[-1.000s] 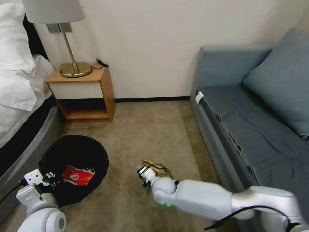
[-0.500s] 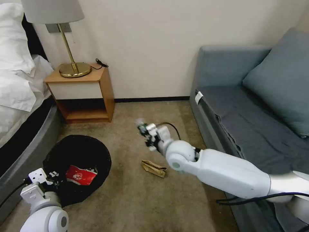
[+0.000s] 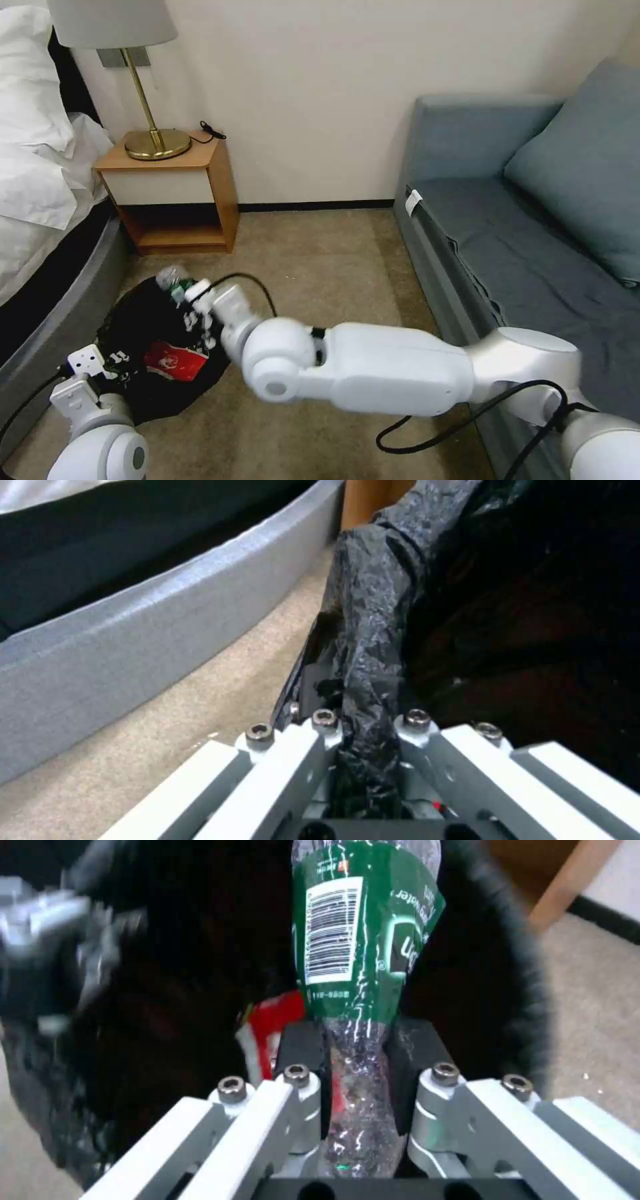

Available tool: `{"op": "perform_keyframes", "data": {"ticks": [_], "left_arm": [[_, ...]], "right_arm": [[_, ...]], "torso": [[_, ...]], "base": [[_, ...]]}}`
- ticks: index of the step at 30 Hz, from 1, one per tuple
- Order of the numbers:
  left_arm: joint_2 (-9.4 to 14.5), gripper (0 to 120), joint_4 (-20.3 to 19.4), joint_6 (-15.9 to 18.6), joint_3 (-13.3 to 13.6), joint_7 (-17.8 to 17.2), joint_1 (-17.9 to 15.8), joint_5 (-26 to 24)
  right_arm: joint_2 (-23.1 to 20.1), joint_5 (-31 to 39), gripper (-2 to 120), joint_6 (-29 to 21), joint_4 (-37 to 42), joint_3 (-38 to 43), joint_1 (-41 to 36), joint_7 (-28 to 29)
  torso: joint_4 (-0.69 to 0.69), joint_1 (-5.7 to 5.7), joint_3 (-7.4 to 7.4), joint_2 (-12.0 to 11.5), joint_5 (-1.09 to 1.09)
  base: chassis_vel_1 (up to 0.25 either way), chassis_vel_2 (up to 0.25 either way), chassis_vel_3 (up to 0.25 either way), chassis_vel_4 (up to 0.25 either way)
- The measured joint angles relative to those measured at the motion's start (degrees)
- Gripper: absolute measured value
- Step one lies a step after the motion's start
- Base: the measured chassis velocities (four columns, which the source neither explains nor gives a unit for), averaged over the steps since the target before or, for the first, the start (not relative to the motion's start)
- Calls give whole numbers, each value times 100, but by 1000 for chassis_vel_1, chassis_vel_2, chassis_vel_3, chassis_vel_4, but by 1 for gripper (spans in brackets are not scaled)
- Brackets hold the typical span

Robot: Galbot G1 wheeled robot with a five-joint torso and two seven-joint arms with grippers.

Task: Pick up the trash bin, then pick up the garbage on the floor and place it into the trash bin.

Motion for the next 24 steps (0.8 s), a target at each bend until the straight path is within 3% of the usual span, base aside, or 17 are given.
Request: {"op": "perform_keyframes", "data": {"ticks": [11,24], "left_arm": [[-63,2,-40,2,89,-11,20,83],[-121,2,-229,1,95,-11,144,149]], "right_arm": [[394,-328,16,84,-544,-236,-171,9],[330,-655,60,152,-486,-207,-239,3]], "torso": [[1,0,0,0,1],[0,0,0,0,1]], "base": [[0,0,0,0],[0,0,0,0]]}}
